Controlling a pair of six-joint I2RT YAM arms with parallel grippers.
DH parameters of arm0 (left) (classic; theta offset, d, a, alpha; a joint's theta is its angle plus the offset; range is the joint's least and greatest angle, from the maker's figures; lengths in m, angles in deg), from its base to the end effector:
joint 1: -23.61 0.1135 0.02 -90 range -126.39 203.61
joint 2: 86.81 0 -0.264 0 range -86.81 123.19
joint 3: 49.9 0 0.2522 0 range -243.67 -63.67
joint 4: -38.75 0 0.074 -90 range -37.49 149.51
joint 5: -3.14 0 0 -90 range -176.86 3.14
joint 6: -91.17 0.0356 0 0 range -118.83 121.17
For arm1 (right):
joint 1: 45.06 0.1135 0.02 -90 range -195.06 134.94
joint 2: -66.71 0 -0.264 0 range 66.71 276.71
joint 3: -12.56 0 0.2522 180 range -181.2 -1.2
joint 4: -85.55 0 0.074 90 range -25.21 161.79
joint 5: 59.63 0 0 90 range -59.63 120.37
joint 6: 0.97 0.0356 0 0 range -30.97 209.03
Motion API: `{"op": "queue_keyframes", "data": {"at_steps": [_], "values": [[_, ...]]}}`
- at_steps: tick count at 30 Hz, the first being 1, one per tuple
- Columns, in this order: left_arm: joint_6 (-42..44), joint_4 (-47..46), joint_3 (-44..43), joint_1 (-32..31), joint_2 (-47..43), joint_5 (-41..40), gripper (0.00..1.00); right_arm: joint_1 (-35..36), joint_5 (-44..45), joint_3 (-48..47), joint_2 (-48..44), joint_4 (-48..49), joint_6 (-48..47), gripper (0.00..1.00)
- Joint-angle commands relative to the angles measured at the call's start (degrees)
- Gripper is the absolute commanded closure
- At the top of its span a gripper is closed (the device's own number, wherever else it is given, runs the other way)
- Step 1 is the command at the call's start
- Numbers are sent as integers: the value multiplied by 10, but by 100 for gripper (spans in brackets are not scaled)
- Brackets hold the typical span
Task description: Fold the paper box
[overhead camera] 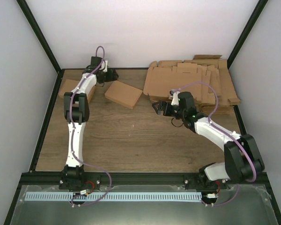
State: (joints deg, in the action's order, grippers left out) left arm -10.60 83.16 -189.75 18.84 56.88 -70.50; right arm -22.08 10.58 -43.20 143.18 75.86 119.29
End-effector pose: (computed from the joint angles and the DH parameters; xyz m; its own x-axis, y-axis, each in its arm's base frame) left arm 0.5536 -0.0563 0.1722 -0.7822 -0.1311 -0.6090 0.1094 0.9335 -0.3416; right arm 0.2594 0.1231 0.2266 -0.7230 0.2084 -0.6587 -0.3148 0.7493 0.5826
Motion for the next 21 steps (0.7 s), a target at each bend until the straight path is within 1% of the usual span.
{"op": "queue_keyframes", "data": {"at_steps": [1,3,7,10,12,16,17,21], "values": [[19,29,-48,-4,36,116,14,-9,12,-78,71,-38,3,0],[17,32,-47,-4,42,148,15,-18,0,-113,113,-47,16,2],[8,61,-35,-4,48,179,18,-34,-64,-174,193,-46,34,10],[5,62,16,-9,29,219,23,-34,-104,-223,255,-53,35,16],[6,39,76,-20,-3,228,23,-35,-130,-233,279,-52,37,21],[8,8,187,-48,-70,213,24,-34,-148,-205,288,-35,45,22],[-12,-32,285,-64,-128,190,24,-34,-139,-154,267,-17,53,22],[-39,-98,412,-83,-199,190,25,-34,-155,-75,244,25,76,23]]}}
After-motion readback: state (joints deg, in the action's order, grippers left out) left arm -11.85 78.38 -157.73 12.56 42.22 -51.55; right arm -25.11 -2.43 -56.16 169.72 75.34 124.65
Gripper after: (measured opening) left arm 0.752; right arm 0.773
